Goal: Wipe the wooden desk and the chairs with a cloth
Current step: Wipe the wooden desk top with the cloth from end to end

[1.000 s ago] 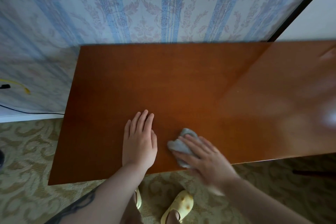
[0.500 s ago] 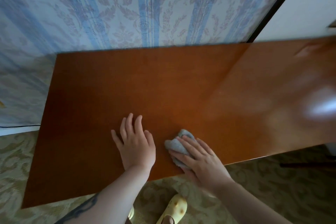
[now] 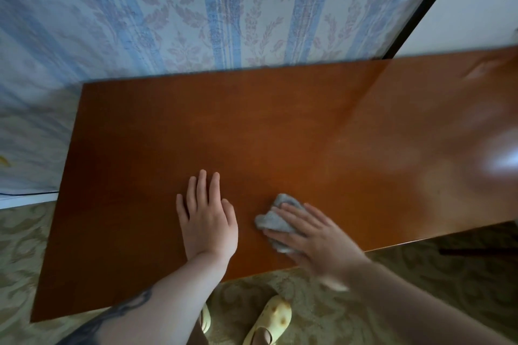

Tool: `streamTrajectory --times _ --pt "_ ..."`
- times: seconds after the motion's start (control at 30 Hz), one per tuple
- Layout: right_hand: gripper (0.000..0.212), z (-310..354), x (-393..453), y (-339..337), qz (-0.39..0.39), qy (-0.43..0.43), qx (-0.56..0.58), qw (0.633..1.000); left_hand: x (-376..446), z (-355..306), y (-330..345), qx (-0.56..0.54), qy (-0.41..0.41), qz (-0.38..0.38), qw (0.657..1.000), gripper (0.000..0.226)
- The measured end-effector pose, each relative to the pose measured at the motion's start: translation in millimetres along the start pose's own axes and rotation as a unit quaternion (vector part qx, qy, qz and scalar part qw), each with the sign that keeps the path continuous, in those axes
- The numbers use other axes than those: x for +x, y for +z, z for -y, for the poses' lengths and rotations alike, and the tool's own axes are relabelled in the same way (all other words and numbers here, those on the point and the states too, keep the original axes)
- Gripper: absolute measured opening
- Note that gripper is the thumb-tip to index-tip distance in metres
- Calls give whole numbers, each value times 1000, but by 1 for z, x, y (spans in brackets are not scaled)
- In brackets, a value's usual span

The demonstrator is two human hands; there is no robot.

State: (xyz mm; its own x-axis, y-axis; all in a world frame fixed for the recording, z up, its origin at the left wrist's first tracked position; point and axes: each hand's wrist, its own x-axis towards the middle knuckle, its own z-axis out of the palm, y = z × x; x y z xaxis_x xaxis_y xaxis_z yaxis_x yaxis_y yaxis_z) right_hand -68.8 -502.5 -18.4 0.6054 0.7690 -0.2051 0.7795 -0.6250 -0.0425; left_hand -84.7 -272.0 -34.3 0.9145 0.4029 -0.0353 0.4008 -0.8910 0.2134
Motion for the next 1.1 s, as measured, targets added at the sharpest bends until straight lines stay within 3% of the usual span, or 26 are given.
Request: streamTrajectory --times 0.03,0.1,0.17,0.23,0.33,0.47,0.53,0.6,0.67,0.73,0.8,0.87,1.0,1.03,1.1 --pt "52 -20 5 -3 4 15 -2 1000 0 0 1 0 -1 -1 1000 53" --pt "50 -36 35 -13 -13 131 59 990 1 1 1 0 -4 -2 1000 53" --pt "51 -20 74 -20 -48 292 101 950 1 2 1 3 -4 -4 1000 54" --pt "54 19 98 -25 -56 344 119 930 0 2 1 -1 -4 5 1000 52" --pt "49 65 73 -16 -67 182 96 976 0 1 -1 -14 -7 14 1000 51" --pt "50 23 15 -1 -19 -18 4 1000 0 4 0 -22 -6 4 1000 51" --pt "52 -11 19 -6 -6 22 -14 1000 0 3 0 -24 -9 -1 1000 50" --pt "53 -21 46 -14 -9 129 34 991 1 2 0 -23 -10 -2 1000 50" --pt "53 -1 81 -20 -31 254 77 964 0 2 -1 -21 -10 0 1000 50" --pt "53 32 104 -22 -56 316 115 940 0 1 -3 -23 -12 3 1000 50" --pt "51 62 98 -16 -84 263 107 955 0 0 -5 -38 -18 7 999 50" --pt "49 69 66 -10 -71 129 85 985 1 1 -6 -75 -30 5 997 48" --pt "58 10 12 0 12 -115 -27 993 -3 5 -5 -138 -45 -22 989 46" --pt "61 -11 13 -1 23 -122 -56 991 -2 5 -5 -143 -48 -24 988 45" --pt "57 -33 33 -4 23 -20 -31 999 0 4 -5 -140 -53 -22 988 45"
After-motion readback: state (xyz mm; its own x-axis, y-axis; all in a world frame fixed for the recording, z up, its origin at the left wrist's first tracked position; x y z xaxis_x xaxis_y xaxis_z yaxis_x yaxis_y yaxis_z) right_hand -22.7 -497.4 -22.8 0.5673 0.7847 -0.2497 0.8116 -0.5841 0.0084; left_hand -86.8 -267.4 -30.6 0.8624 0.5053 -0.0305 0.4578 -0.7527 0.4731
